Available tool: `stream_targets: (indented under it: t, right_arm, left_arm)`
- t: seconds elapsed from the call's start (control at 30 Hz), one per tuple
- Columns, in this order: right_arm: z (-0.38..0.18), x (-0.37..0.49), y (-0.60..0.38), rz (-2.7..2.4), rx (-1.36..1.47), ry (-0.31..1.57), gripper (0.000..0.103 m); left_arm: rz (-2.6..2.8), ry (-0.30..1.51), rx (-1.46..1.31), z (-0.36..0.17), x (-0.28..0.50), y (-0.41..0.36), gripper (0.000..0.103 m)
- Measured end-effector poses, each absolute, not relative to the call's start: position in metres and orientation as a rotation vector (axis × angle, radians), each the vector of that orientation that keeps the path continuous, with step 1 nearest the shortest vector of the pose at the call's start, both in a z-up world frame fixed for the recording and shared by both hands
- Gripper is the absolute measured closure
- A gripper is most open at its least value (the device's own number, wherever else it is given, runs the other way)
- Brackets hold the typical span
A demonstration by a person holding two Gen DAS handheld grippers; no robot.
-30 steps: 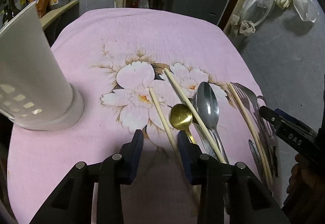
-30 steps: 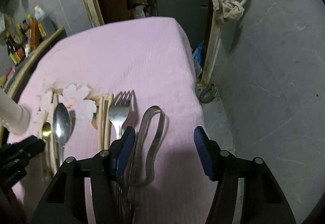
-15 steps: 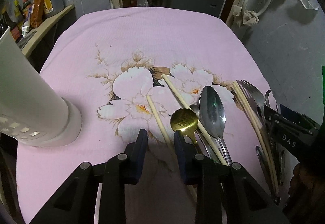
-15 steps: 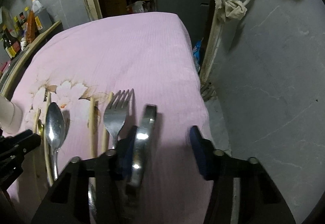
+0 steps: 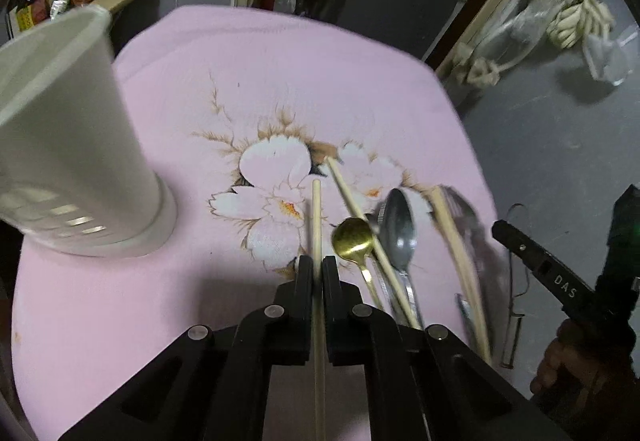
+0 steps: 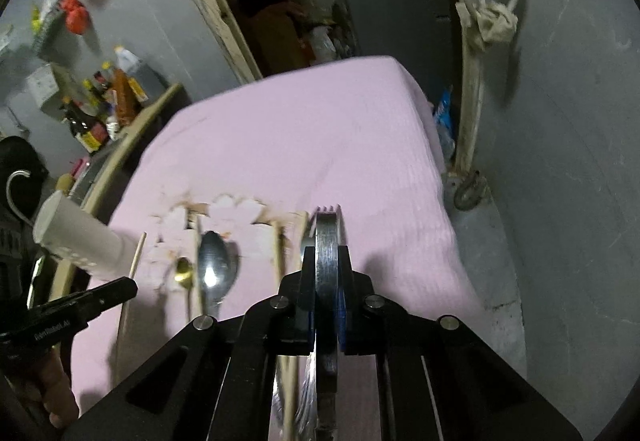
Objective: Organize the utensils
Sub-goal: 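Grasp the metal tongs with the right tool while the left tool grasps a wooden chopstick, then carry tongs with right tool into the white holder while left drops the chopstick in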
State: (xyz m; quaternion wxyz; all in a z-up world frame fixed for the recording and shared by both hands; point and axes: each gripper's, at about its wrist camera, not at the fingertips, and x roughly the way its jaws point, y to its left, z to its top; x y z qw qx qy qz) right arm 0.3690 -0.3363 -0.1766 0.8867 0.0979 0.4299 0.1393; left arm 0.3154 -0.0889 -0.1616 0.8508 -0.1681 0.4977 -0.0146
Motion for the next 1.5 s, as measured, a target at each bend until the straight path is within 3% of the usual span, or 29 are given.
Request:
stream_targets:
  t: [0.47, 0.8, 1.0, 1.5]
  right_arm:
    - [-0.089, 0.317, -0.326, 0.274, 0.225, 0.696, 0.096]
    - [-0.021, 0.315, -0.216, 0.52, 0.254, 0.489, 0.096]
    - [0.013, 0.333, -0.139, 0.634, 0.332, 0.337, 0.096]
    - [-0.053, 0.37, -0.064, 0.615, 0.371, 0.343, 0.096]
  left_arm:
    - [-0.062, 0.727, -0.37, -0.064, 0.263, -0.039, 0.098]
    - [0.065, 0.493, -0.416, -0.001, 0.257, 0.076, 0.098]
    - [0.148, 0.389, -0.479, 0.011, 0.264, 0.147, 0.098]
    - [0.266, 0.281, -0.572, -0.038, 0.302, 0.203, 0.098]
